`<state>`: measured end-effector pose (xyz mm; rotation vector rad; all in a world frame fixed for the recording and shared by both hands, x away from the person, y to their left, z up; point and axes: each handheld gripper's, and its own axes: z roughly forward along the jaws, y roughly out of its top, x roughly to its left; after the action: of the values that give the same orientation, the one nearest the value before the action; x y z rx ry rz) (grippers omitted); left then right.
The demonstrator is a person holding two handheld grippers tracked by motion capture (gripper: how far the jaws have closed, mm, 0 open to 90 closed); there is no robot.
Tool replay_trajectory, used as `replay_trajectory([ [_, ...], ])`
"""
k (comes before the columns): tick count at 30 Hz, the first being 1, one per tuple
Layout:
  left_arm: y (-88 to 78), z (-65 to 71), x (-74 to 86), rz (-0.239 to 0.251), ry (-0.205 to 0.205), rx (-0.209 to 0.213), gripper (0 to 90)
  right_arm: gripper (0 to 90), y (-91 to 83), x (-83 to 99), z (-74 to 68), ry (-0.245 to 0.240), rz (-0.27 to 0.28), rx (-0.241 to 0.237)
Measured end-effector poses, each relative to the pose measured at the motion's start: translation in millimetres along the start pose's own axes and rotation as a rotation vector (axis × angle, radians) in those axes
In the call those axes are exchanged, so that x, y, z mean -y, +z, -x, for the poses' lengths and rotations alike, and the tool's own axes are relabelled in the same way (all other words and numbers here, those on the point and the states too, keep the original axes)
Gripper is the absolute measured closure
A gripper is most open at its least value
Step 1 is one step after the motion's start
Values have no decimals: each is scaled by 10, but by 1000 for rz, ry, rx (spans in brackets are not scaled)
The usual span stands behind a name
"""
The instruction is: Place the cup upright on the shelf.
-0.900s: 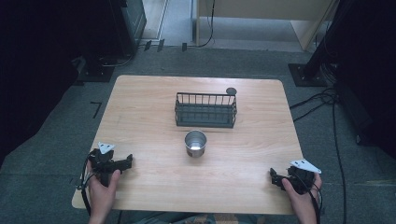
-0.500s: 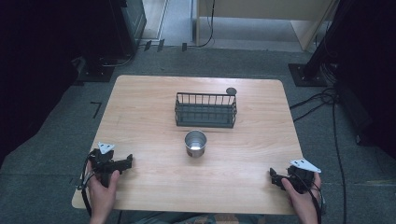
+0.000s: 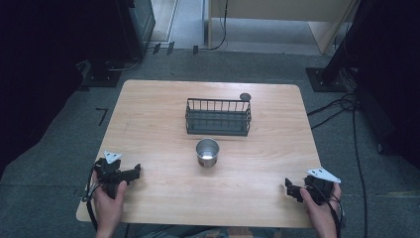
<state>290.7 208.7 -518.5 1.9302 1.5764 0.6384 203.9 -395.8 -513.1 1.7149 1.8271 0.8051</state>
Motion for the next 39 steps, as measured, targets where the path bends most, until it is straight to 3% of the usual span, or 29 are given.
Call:
replay_trajectory([
  [10,0,0,0,1,-1,0,0,11,-30,-189,-146,-34,32,-37],
  [17,0,0,0,0,0,0,0,11,-8,-361,-347,-83,47,-80],
  [39,-1,-1,0,-1,1,0,0,11,146,-599,-845,-171,55,-179],
])
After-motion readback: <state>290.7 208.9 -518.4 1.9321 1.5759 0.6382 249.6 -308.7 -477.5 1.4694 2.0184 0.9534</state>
